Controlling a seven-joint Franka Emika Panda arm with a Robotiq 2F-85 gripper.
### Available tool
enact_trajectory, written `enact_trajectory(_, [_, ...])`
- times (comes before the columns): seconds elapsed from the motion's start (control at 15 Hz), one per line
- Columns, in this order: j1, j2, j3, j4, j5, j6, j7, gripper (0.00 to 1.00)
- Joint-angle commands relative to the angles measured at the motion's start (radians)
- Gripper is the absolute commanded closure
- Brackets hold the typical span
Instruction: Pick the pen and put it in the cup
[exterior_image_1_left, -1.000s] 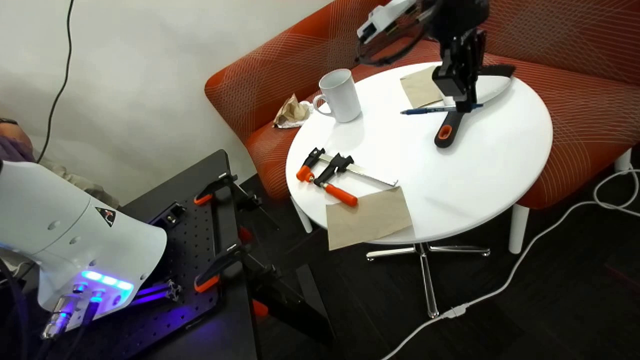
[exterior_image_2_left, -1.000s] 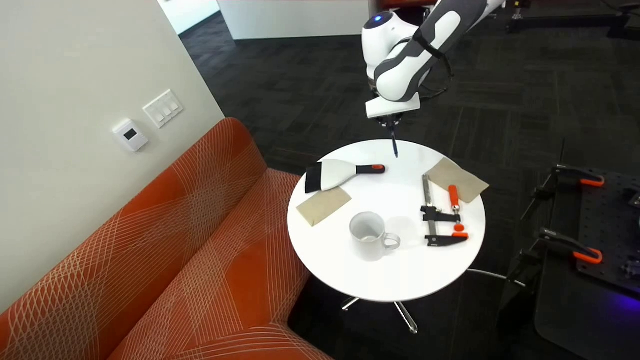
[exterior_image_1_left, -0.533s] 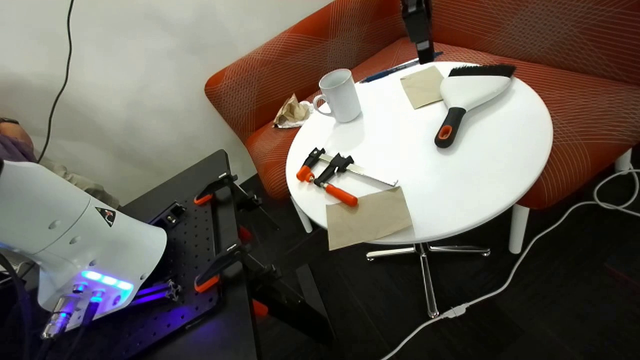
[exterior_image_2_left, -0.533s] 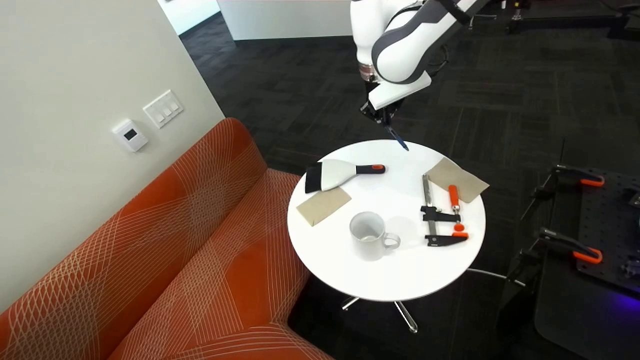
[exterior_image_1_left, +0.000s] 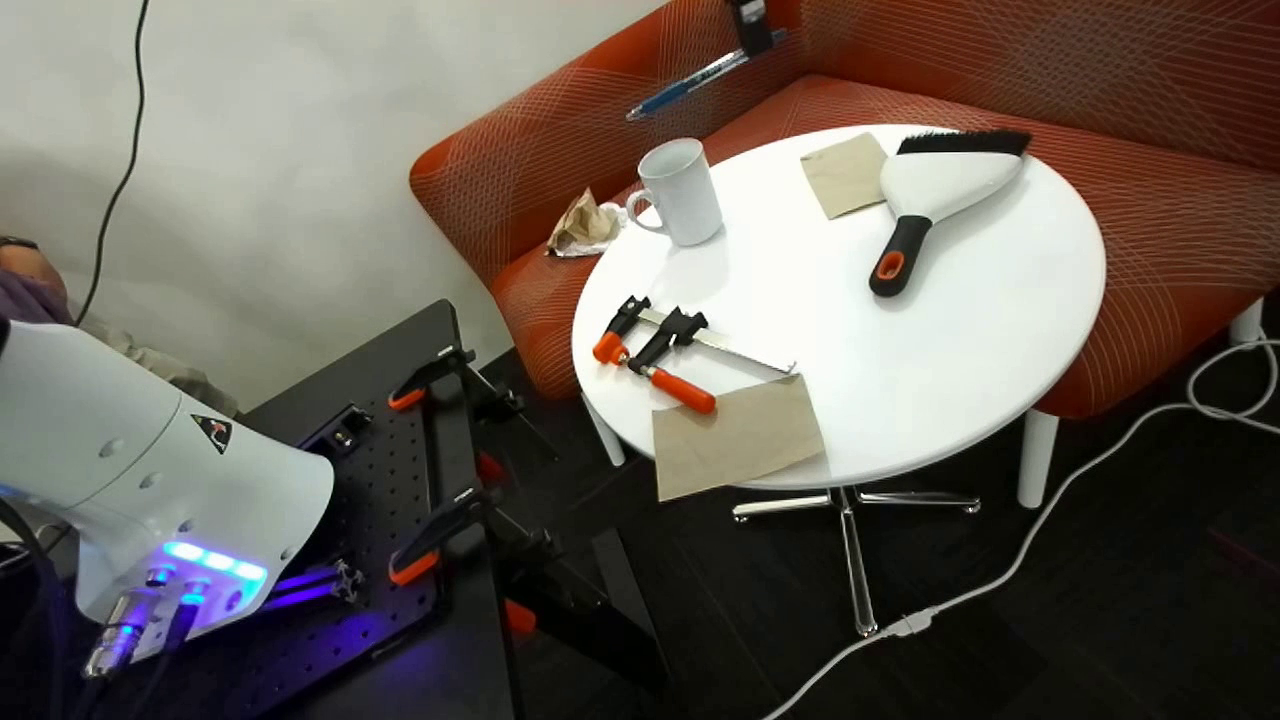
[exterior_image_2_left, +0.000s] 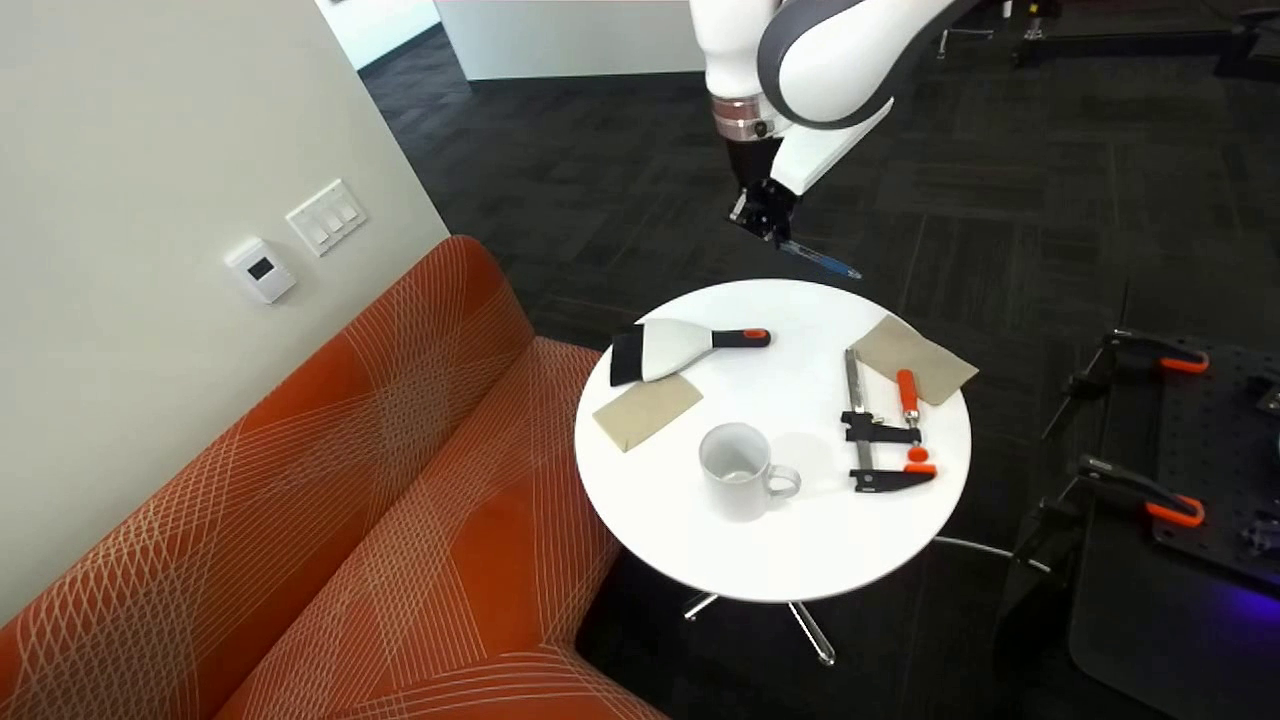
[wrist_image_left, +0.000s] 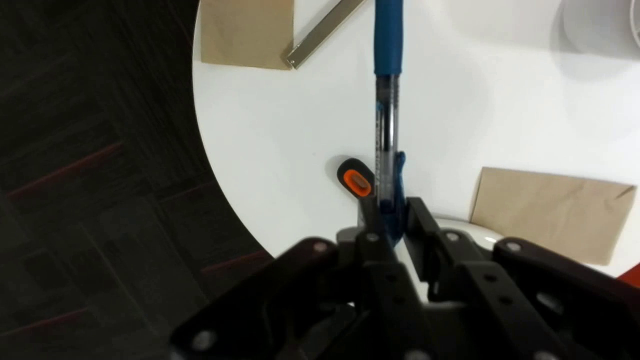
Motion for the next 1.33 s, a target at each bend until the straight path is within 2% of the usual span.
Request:
enact_trajectory(0.0, [-0.027, -0.096, 0.046, -0.067, 0.002, -0.05, -0.189, 0.96])
enact_trajectory(0.33, [-0.064, -0.156, 0.082, -0.105, 0.039, -0.092, -0.506, 0.96])
enact_trajectory(0.4, [-0.05, -0.106, 0.075, -0.067, 0.01, -0.065, -0.396, 0.83])
enact_trajectory(0.53, [-0.062, -0.122, 0.08, -0.079, 0.021, -0.072, -0.464, 0.83])
enact_trajectory(0.93, [-0.065, -0.125, 0.083, -0.084, 0.022, -0.072, -0.481, 0.83])
enact_trajectory(1.0, [-0.065, -0.125, 0.083, -0.085, 0.022, -0.072, -0.481, 0.96])
enact_trajectory(1.27, [-0.077, -0.103, 0.089, -0.083, 0.034, -0.022, -0.586, 0.96])
